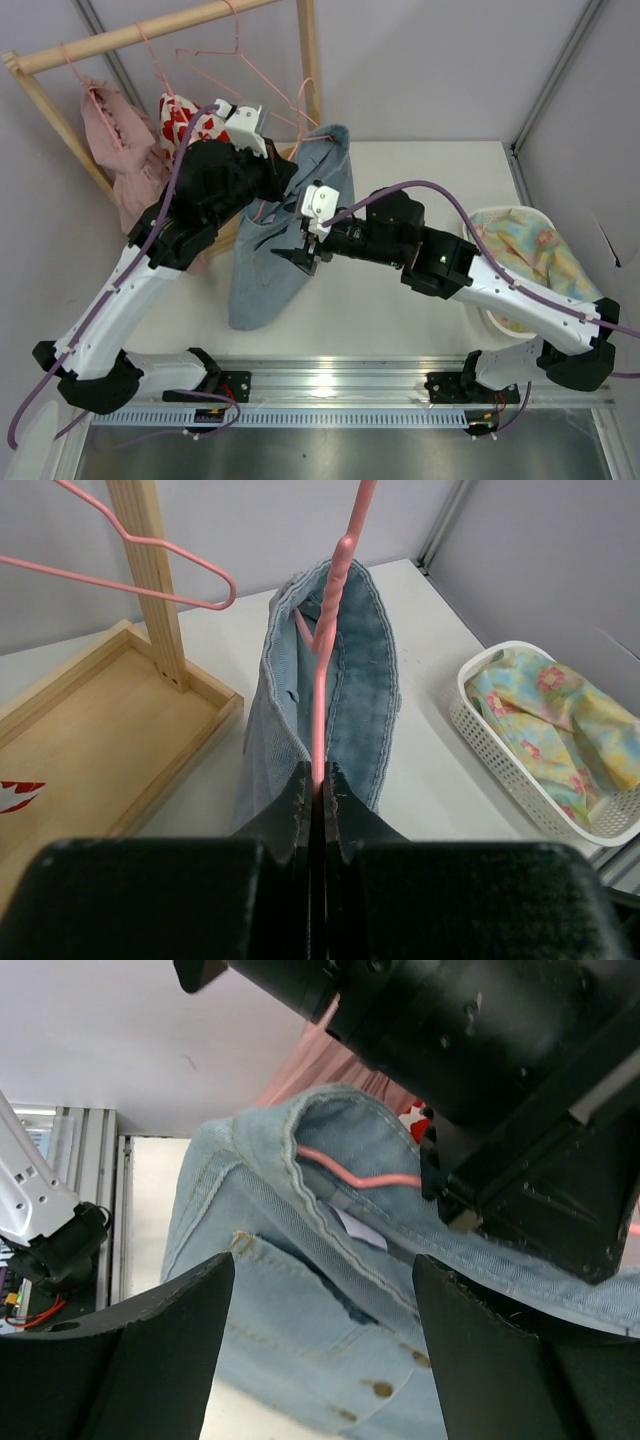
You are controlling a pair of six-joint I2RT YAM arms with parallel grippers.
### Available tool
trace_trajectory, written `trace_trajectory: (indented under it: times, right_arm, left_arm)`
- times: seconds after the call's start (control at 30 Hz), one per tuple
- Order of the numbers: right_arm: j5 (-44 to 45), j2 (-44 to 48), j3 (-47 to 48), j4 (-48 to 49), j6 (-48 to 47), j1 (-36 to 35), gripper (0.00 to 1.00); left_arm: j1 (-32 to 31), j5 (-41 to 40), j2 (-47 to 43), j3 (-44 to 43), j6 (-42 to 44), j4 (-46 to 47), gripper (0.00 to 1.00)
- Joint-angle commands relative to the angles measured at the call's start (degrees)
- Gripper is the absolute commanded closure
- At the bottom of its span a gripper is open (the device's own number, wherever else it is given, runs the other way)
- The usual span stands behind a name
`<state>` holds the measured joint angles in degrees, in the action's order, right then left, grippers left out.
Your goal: Place the skirt on the hanger
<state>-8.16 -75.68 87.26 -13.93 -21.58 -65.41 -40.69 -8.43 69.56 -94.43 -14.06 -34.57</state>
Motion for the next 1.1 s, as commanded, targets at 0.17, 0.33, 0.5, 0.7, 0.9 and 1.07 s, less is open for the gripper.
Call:
trace_trajectory:
  times: [0.17,0.33,0.5,0.7,0.9,1.07]
  right_arm:
    - [0.08,-3.33,6.95,4.19,-3.03,-1.39,0.33]
    - [-0.98,-5.44,9.24,2.42,-2.76,-1.56,0.71]
    - [-3.08,-5.53,9.68,0.49,-2.94,-1.57,0.69]
    - [-5.46,-5.44,10.38,-1.00,-2.41,-1.48,0.57]
    - [-5.54,-6.94,11.88,-2.41,-2.50,-1.48,0.72]
    - [-3.79,-6.94,12.05,-0.31,-1.01,-1.48,1.00]
  left_arm:
    - [0.34,-0.45,-3.64,1.26,-2.11,8.55,1.00]
    - [0.34,-0.98,-4.43,1.71,-2.02,9.08,1.00]
    - [0.34,-0.98,-4.87,2.15,-1.76,9.52,1.00]
    - [0.34,-0.63,-4.61,2.67,-1.67,9.78,1.00]
    - [0.34,0.86,-5.48,3.11,-1.49,10.75,1.00]
    - [0.34,1.66,-7.15,6.45,-0.71,12.41,1.00]
